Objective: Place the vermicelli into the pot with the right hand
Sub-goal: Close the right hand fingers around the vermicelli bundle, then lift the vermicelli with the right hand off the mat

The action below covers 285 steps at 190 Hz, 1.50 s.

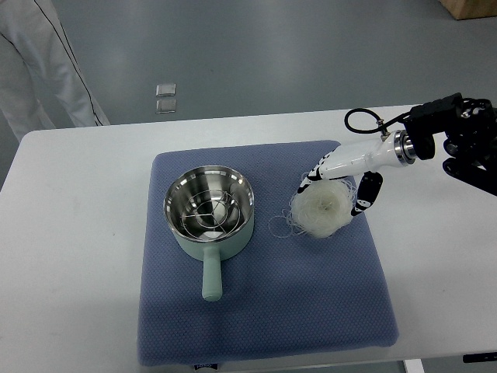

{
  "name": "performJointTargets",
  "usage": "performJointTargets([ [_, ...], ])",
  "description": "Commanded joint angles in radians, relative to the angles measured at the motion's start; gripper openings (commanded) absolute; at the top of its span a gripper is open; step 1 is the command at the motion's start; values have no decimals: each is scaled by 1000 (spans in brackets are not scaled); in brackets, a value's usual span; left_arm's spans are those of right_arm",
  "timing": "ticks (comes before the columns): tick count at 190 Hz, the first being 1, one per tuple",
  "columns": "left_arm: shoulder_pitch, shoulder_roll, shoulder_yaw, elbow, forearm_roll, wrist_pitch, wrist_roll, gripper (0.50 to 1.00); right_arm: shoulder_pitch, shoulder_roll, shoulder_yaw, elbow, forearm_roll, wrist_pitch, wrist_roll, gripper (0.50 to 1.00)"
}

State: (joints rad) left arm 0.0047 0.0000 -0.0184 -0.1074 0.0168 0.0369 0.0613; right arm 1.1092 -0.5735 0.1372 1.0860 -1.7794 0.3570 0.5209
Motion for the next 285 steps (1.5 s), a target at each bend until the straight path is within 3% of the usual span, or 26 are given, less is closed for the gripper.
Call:
performJointTargets([
  [1, 0, 0, 0, 0, 0, 0, 0, 1000, -23, 1, 1, -9, 2, -27, -12, 909],
  [87, 0, 0, 0, 0, 0, 0, 0, 1000, -107, 38, 4, -43, 9, -128, -35, 909],
  [120, 0, 0, 0, 0, 0, 0, 0, 1000, -114, 46, 4, -44, 11, -131, -36, 895],
  [143, 0, 0, 0, 0, 0, 0, 0, 1000, -114, 53, 7, -44, 9, -131, -38, 823],
  [153, 0, 0, 0, 0, 0, 0, 0, 1000, -114, 55, 7, -44, 9, -131, -38, 744],
  [164, 0, 0, 0, 0, 0, 0, 0, 1000, -114, 55, 5, -44, 9, -131, -38, 611],
  [166, 0, 0, 0, 0, 0, 0, 0, 1000, -114, 55, 5, -44, 9, -131, -38, 611],
  [177, 0, 0, 0, 0, 0, 0, 0, 1000, -112, 55, 5, -44, 9, -130, -38, 500],
  [285, 0, 0, 0, 0, 0, 0, 0, 1000, -69, 41, 96, -44, 38, -112, -38, 500],
])
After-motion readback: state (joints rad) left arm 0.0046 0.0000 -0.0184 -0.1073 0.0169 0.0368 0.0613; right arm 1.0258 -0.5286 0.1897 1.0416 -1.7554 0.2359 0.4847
